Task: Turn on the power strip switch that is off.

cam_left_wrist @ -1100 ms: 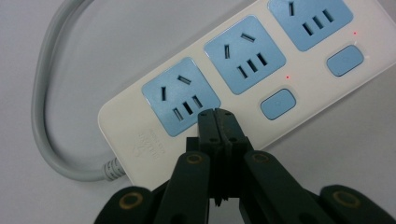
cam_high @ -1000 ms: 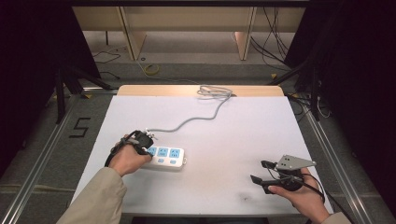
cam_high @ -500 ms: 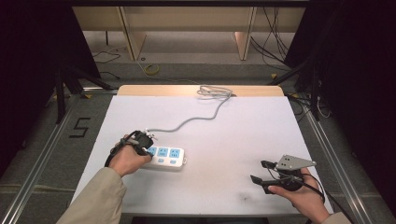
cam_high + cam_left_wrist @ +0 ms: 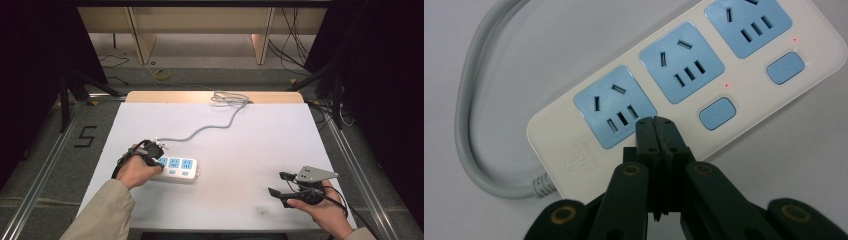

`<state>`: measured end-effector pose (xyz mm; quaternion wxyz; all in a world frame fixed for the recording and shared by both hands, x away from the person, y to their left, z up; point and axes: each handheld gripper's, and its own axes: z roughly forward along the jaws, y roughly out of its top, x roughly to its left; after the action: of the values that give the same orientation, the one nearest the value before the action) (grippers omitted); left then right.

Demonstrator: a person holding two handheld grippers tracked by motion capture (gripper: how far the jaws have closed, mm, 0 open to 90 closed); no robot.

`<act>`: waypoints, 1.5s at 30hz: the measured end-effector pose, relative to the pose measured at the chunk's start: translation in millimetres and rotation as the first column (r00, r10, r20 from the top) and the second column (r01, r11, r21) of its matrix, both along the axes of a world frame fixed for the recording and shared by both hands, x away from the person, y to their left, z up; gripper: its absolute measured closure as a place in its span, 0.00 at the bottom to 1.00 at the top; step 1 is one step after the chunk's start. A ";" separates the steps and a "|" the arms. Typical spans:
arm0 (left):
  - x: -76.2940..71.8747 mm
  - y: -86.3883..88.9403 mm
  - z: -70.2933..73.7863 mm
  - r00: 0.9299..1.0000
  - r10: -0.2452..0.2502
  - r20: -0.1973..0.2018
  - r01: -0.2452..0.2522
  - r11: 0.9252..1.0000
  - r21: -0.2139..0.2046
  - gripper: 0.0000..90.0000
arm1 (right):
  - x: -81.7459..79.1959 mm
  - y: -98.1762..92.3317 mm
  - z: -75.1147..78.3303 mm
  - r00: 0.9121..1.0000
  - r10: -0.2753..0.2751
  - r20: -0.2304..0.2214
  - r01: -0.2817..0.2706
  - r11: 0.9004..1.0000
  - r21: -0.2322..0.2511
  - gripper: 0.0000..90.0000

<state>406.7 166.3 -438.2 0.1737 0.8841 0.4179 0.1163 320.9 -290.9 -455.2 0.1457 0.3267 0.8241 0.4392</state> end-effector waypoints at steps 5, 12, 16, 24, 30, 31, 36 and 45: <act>-1.0 0.2 1.9 1.000 0.005 0.029 -0.004 1.000 -0.019 0.99 | 0.1 0.0 0.0 1.000 0.002 0.004 -0.002 1.000 0.000 0.33; -2.3 0.8 4.7 0.998 -0.002 0.059 0.004 0.999 -0.035 0.96 | -0.1 0.1 0.1 1.000 0.000 0.001 0.000 1.000 0.001 0.33; -4.2 0.3 6.7 0.996 0.001 0.089 0.003 0.999 -0.047 0.97 | 0.0 0.0 0.3 1.000 0.001 0.005 -0.001 1.000 0.002 0.33; -7.0 1.6 12.5 0.990 -0.005 0.139 0.018 0.995 -0.094 0.95 | 0.0 -0.1 0.3 1.000 0.001 0.005 -0.001 1.000 0.002 0.33; -9.5 1.9 15.5 0.980 -0.017 0.197 0.046 0.989 -0.141 0.89 | -0.1 0.0 0.1 1.000 -0.001 0.002 0.001 1.000 0.004 0.33; -10.2 1.7 15.8 0.979 -0.015 0.205 0.048 0.987 -0.153 0.88 | -0.2 0.1 0.0 1.000 -0.001 0.002 0.001 1.000 0.004 0.33; -13.1 1.8 19.3 0.966 -0.024 0.259 0.083 0.972 -0.220 0.84 | 0.1 0.3 0.0 1.000 0.001 0.004 -0.001 1.000 0.003 0.33; -16.6 5.6 15.3 0.940 -0.042 0.338 0.149 0.943 -0.297 0.67 | 0.5 -0.5 0.0 1.000 -0.001 0.001 0.001 1.000 0.006 0.32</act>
<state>390.1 172.0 -422.8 0.3864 0.8322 0.3527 0.1835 321.4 -291.4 -455.3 0.1451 0.3272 0.8225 0.4419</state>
